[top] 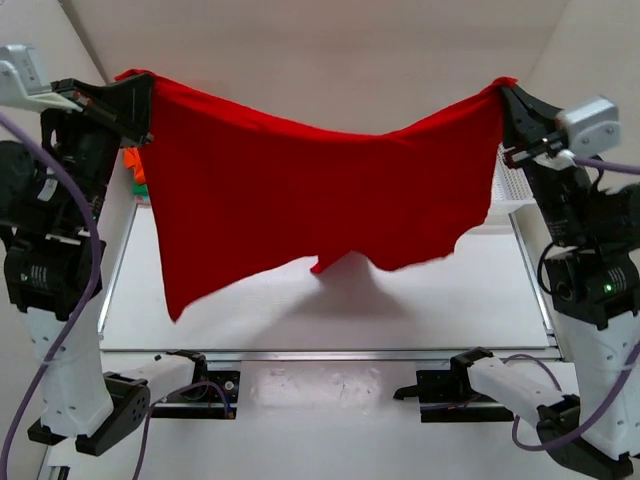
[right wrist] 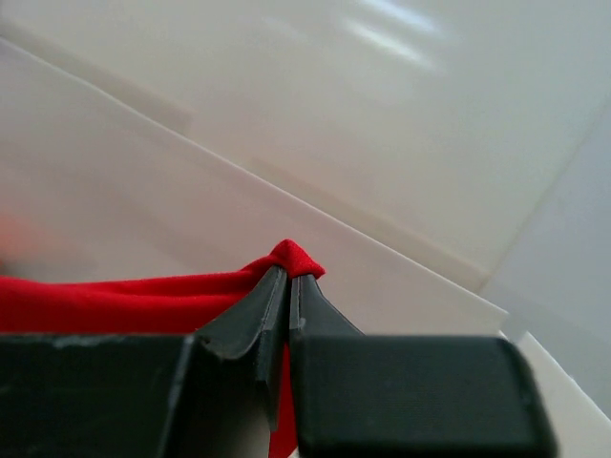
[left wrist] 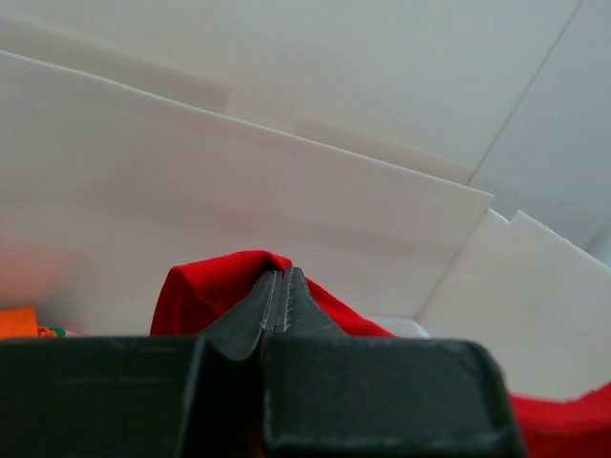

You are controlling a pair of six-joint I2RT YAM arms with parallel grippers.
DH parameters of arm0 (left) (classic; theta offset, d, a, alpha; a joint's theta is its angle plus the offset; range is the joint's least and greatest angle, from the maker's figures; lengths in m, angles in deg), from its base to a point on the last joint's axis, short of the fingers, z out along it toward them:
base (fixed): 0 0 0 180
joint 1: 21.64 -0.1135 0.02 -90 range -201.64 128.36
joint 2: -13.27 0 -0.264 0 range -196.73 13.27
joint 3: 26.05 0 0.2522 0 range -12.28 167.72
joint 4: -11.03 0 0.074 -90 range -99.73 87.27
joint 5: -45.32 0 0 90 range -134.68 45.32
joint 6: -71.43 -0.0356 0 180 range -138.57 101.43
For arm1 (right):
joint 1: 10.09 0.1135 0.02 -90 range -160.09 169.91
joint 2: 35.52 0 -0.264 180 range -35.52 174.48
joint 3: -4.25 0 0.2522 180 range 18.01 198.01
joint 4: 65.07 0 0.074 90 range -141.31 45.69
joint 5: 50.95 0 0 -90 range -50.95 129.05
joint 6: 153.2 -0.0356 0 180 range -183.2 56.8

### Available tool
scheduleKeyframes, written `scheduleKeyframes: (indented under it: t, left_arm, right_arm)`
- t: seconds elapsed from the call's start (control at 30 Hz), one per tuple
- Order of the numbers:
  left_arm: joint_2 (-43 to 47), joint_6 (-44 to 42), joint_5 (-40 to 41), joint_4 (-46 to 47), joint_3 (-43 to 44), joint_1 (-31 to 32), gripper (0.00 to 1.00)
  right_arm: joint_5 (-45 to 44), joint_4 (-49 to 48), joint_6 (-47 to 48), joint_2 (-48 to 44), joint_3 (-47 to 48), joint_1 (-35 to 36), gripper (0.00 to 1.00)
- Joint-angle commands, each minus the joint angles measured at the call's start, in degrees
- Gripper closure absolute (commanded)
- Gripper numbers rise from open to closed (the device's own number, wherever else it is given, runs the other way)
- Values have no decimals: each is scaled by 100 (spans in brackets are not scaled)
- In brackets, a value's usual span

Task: Fold and stack the t-shirts
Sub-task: Flatten out the tshirt

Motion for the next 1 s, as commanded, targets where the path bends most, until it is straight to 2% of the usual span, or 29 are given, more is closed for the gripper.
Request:
scheduleKeyframes:
  t: [0.0,0.1,0.37,0.47,0.57,0.67,0.8,0.83,0.97]
  left_arm:
    - [-402,-82,59,62,-72,-6,100]
    - [-578,-213,67,167,-256,-50,100]
    - [-1815,-398,-380,799,-600,-480,100]
    - [-2273,-529,-469,1090,-714,-648,100]
    - [-2765,-618,-600,994,-346,-840,100]
    - [-3109,-592,-679,985,382,-1025,100]
    - [-3206,-477,-767,1125,998,-1148,100]
    - [-3119,-364,-872,1160,1078,-1375,100]
    - [-2864,-231,-1048,1205,1027,-1368,100]
  right_arm:
    - [367,56,-30,520,290,143,100]
    - [454,74,-2,820,352,21,100]
    - [612,-917,235,2067,80,-480,100]
    - [761,-1139,121,2613,351,-831,100]
    - [859,-1122,111,3183,920,-1016,100]
    - [797,-902,261,3535,1615,-1025,100]
    - [797,-832,533,3616,2468,-999,100]
    - [849,-840,525,3546,2574,-973,100]
    - [806,-586,657,3317,2497,-885,100]
